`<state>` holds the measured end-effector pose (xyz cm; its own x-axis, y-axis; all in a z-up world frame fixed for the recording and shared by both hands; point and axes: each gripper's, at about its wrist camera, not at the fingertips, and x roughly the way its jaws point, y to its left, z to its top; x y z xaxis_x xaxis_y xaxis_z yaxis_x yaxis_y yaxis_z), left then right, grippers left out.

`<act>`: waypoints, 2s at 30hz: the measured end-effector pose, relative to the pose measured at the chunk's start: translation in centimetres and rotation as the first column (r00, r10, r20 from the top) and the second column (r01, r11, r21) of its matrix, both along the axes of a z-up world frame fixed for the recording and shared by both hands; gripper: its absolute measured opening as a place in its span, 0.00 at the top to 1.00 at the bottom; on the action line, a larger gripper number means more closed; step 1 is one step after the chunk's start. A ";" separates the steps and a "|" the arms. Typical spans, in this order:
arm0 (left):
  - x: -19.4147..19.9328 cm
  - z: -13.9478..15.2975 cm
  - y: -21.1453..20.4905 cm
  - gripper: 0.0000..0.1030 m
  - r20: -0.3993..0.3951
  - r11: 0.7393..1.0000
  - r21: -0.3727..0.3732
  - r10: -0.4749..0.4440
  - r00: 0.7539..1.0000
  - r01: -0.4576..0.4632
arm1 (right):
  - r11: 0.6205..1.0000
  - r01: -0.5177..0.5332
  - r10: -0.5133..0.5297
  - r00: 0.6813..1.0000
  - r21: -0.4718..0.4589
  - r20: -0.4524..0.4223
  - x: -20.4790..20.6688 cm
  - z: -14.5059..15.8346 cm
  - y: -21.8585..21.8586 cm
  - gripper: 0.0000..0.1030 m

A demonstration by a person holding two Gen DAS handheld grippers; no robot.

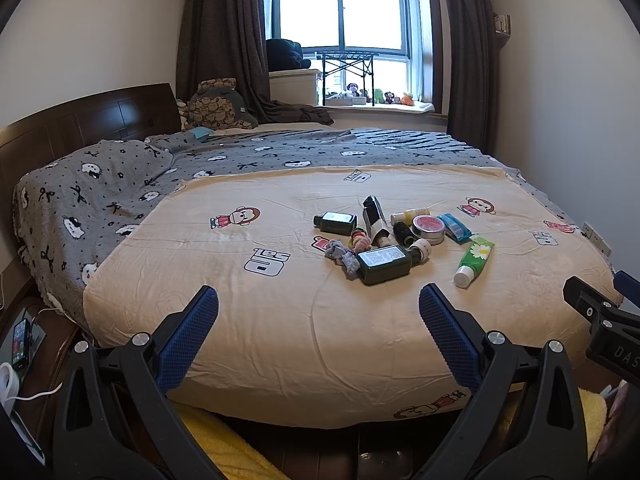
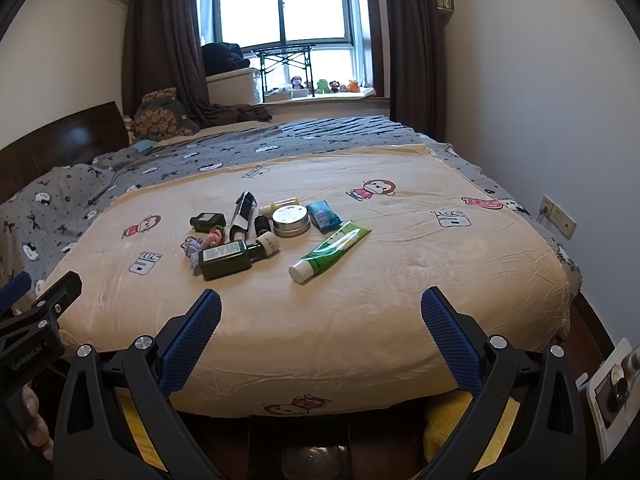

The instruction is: Collect trash

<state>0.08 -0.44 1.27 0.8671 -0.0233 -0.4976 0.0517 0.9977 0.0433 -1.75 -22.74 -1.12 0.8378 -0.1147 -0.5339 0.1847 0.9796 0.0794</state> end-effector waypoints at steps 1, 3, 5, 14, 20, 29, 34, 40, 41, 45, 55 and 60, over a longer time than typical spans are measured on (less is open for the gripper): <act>0.0 0.0 0.0 0.08 0.000 1.000 -0.002 0.000 1.000 0.000 | 1.000 0.000 0.000 1.000 0.000 0.000 0.0 0.0 -0.1 0.03; 0.0 0.0 0.0 0.08 0.001 1.000 -0.005 0.000 1.000 0.000 | 1.000 0.001 -0.001 1.000 0.000 0.000 0.0 0.0 0.0 0.03; 0.0 -0.1 -0.1 0.08 0.001 1.000 -0.005 -0.001 1.000 0.001 | 1.000 0.001 -0.001 1.000 0.000 0.000 0.0 0.0 0.0 0.03; -0.2 -0.4 0.1 0.08 -0.001 1.000 -0.013 0.006 1.000 -0.006 | 1.000 0.000 0.000 1.000 0.002 0.000 -0.1 0.0 0.1 0.03; -0.2 -0.5 0.2 0.08 -0.002 1.000 -0.012 0.008 1.000 -0.008 | 1.000 0.002 -0.002 1.000 0.004 0.002 -0.2 -0.2 0.1 0.03; 0.0 -1.1 0.4 0.08 -0.010 1.000 -0.017 0.007 1.000 -0.007 | 1.000 0.000 0.000 1.000 0.008 0.005 0.1 -1.1 0.0 0.03; 0.9 -2.2 0.4 0.08 -0.021 1.000 -0.009 0.005 1.000 -0.006 | 0.999 -0.026 0.028 0.999 -0.031 0.044 0.4 -1.7 0.2 0.03; 2.3 -4.1 0.4 0.08 -0.016 1.000 0.002 -0.009 1.000 0.009 | 0.994 -0.036 0.043 0.997 -0.098 0.066 1.5 -3.0 0.4 0.03; 2.7 -4.5 0.3 0.08 -0.023 1.000 0.004 -0.012 1.000 0.012 | 0.995 -0.039 0.044 0.998 -0.093 0.052 2.0 -3.6 0.3 0.03; 4.3 -6.2 0.2 0.08 -0.056 1.000 -0.003 -0.031 0.998 0.031 | 0.997 -0.059 0.059 0.998 -0.053 -0.002 4.0 -5.2 -0.3 0.03; 9.4 -9.8 -0.1 0.08 -0.147 0.996 0.039 -0.078 0.986 0.084 | 0.999 -0.025 0.029 0.992 0.036 -0.127 12.1 -9.2 -1.9 0.03; 12.0 -11.2 -0.1 0.08 -0.205 0.989 -0.026 -0.149 0.967 0.147 | 0.995 -0.018 0.034 0.985 0.095 -0.170 16.2 -10.5 -2.2 0.07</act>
